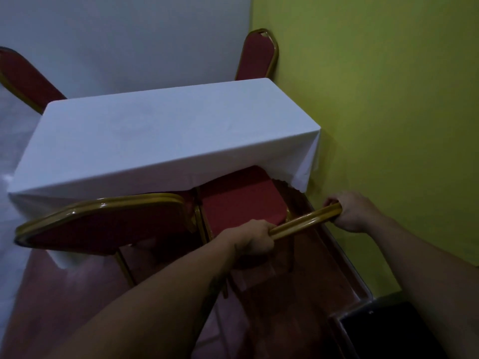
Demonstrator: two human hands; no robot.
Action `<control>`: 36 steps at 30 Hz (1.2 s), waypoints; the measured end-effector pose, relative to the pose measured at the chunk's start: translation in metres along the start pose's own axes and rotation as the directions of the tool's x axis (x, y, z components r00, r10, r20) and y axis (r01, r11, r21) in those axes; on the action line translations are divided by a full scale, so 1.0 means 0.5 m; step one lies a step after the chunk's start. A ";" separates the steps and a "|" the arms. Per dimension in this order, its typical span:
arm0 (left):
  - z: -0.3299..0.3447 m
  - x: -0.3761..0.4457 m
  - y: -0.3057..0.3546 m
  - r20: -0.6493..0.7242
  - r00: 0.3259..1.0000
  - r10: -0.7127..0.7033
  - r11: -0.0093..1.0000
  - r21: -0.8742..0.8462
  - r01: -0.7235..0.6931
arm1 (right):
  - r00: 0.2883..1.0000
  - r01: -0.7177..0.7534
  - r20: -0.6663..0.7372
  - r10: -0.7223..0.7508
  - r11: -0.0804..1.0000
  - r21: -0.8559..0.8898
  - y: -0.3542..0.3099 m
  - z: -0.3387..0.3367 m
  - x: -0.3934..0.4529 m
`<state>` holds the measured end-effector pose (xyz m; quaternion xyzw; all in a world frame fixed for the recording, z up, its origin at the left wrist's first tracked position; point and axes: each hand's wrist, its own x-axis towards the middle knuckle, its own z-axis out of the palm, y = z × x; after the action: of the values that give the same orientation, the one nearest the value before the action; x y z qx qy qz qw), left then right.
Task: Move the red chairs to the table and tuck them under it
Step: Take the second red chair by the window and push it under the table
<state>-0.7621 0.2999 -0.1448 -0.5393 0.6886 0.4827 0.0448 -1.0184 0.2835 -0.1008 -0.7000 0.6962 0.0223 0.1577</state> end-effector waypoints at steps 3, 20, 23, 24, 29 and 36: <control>-0.025 0.005 -0.008 -0.020 1.000 -0.017 1.000 -0.003 0.017 | 1.000 0.007 -0.007 -0.006 1.000 0.027 -0.013 -0.002 0.025; -0.172 0.107 -0.093 -0.272 0.951 -0.149 0.988 -0.082 0.131 | 1.000 -0.031 0.009 0.030 0.999 0.045 -0.124 -0.039 0.196; -0.173 0.134 -0.084 -0.272 0.951 -0.149 0.987 -0.103 0.125 | 0.999 -0.032 0.013 0.032 0.999 0.032 -0.109 -0.046 0.219; -0.176 0.143 -0.081 -0.266 0.953 -0.142 0.988 -0.103 0.118 | 0.999 -0.035 0.014 0.035 0.999 0.032 -0.106 -0.049 0.227; -0.218 0.173 -0.087 -0.236 0.962 -0.137 0.986 -0.127 0.109 | 0.999 -0.035 0.001 0.035 0.998 0.049 -0.116 -0.060 0.269; -0.261 0.202 -0.088 -0.234 0.964 -0.129 0.988 -0.117 0.104 | 0.999 -0.043 -0.009 0.044 0.998 0.050 -0.120 -0.064 0.325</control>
<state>-0.7093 0.1381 -0.1615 -0.6352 0.6301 0.4451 -0.0386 -0.9606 0.1171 -0.0997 -0.6806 0.7124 0.0048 0.1711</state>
